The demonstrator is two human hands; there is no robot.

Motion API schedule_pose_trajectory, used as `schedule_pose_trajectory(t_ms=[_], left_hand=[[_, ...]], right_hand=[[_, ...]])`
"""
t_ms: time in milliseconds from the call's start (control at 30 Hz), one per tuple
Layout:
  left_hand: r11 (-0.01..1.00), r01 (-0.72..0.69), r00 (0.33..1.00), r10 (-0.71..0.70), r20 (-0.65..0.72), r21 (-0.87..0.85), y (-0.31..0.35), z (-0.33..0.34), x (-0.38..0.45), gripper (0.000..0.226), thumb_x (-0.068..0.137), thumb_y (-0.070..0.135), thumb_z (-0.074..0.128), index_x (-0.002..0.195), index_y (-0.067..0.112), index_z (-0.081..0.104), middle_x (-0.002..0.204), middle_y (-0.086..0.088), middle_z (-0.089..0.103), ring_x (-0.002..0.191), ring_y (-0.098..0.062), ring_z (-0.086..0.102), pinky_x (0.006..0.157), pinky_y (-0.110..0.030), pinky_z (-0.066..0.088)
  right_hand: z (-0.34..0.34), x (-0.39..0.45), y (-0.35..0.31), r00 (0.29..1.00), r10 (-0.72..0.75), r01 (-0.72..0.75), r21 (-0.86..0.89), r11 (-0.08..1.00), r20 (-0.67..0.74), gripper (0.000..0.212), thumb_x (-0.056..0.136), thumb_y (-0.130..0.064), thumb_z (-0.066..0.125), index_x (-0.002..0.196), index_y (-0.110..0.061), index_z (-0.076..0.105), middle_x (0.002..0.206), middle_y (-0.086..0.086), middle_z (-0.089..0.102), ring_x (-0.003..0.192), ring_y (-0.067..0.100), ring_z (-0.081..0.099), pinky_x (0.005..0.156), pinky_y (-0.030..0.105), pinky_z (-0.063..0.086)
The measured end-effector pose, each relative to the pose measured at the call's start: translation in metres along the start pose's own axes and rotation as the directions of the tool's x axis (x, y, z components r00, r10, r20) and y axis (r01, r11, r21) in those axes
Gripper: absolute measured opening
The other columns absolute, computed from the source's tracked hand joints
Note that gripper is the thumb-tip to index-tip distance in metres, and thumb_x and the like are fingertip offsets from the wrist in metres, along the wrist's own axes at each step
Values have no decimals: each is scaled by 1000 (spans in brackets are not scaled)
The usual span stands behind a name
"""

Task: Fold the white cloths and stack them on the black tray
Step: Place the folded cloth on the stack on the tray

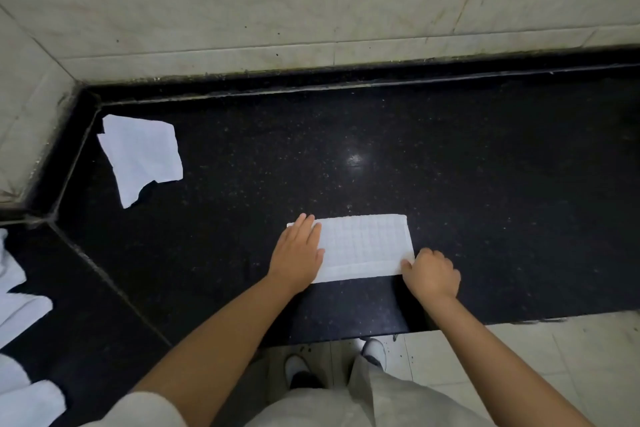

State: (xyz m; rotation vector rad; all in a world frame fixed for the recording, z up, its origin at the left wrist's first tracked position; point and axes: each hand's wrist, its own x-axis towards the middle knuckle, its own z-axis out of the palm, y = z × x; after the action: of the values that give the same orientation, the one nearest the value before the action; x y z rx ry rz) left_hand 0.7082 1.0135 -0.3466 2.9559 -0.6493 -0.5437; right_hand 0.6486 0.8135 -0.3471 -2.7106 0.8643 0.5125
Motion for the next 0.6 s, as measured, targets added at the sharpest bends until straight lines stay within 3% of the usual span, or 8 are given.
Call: schedule_pose_trajectory(t_ms=[133, 233, 300, 367, 467, 600], left_hand=[[999, 51, 995, -50, 86, -7, 3, 16, 4, 60, 101, 37, 23, 149, 11, -2, 159, -7, -9, 147, -20, -10, 120, -35, -5], [999, 45, 996, -44, 80, -16, 0, 22, 5, 60, 101, 38, 22, 149, 12, -3, 159, -6, -11, 147, -19, -11, 120, -35, -7], [999, 38, 996, -36, 83, -28, 0, 21, 6, 60, 101, 38, 21, 149, 12, -3, 159, -6, -11, 147, -19, -11, 120, -34, -7], [998, 20, 997, -16, 78, -51, -3, 21, 5, 60, 101, 37, 22, 149, 11, -2, 159, -6, -10, 147, -19, -11, 119, -34, -8], [997, -13, 999, 17, 44, -80, -15, 20, -1, 58, 101, 34, 20, 149, 10, -1, 159, -4, -7, 147, -17, -9, 120, -31, -6], [984, 117, 993, -119, -6, -133, -45, 18, -19, 63, 94, 40, 4, 149, 9, 4, 159, -5, -1, 148, -18, -4, 120, -31, -1]], right_hand=[[2, 0, -7, 995, 91, -95, 140, 986, 33, 28, 92, -24, 45, 104, 0, 55, 115, 17, 58, 107, 33, 54, 88, 37, 42], [1, 1, -7, 999, 49, -45, 362, 931, 0, 13, 88, -14, 50, 77, -6, 50, 83, 12, 57, 82, 28, 54, 68, 33, 42], [-7, -3, -12, 998, 13, 20, 530, 848, -58, 28, 84, -7, 55, 61, -13, 40, 62, 2, 47, 65, 21, 47, 57, 29, 36], [-18, -13, -26, 989, -49, 127, 621, 773, -141, 35, 82, -4, 56, 57, -16, 36, 57, -1, 42, 55, 14, 40, 50, 22, 33], [-22, -29, -58, 950, -203, 308, 609, 731, -237, 36, 81, -5, 58, 57, -19, 35, 57, -4, 41, 53, 8, 38, 49, 15, 31], [4, -39, -102, 887, -422, 459, 454, 763, -187, 27, 85, -9, 53, 64, -13, 37, 61, -2, 39, 63, 16, 41, 52, 24, 25]])
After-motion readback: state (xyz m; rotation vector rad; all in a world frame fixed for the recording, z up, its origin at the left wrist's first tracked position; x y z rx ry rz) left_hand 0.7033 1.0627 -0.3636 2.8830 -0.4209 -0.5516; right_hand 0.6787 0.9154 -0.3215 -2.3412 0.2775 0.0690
